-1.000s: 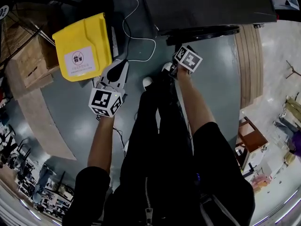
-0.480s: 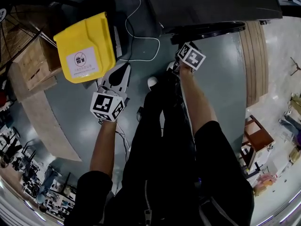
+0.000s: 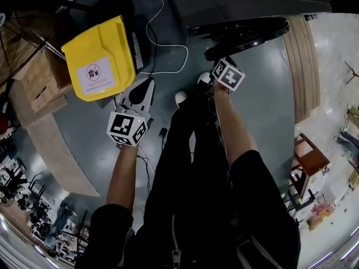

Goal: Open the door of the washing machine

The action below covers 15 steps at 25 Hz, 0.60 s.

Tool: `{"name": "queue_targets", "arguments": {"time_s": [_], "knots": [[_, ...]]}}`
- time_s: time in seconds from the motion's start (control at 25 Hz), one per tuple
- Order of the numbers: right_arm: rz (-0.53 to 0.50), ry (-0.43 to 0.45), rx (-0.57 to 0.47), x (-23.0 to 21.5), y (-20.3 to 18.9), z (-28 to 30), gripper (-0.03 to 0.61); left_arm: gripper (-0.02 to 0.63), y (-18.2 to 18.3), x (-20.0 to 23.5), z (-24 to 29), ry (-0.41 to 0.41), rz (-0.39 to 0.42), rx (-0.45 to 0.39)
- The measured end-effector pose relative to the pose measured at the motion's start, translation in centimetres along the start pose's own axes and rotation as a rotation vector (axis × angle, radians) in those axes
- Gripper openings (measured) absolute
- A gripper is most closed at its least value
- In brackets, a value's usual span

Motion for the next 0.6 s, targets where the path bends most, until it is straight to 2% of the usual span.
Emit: {"name": "queue_targets", "arguments": {"time_s": [0.24, 0.6], "knots": [[-0.069, -0.042, -0.025, -4.1, -1.6, -2.6, 0.127, 0.002, 0.5, -2.2, 0.9, -0.053, 0.025, -0.005], [-0.15, -0.034, 0.016, -10.4, -2.3, -5.7, 0.107, 0.002, 2.5, -8.2, 4.9, -0.175, 0.091, -0.01]]}}
Point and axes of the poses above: the fingertips, and each gripper's own axes: z forward along the fingers, x to its left, y out of its top, the point moved 3 cm from there along -z, backward along the fingers, and after that the axes turned 13 degrees about z, right-handed, at the moved point
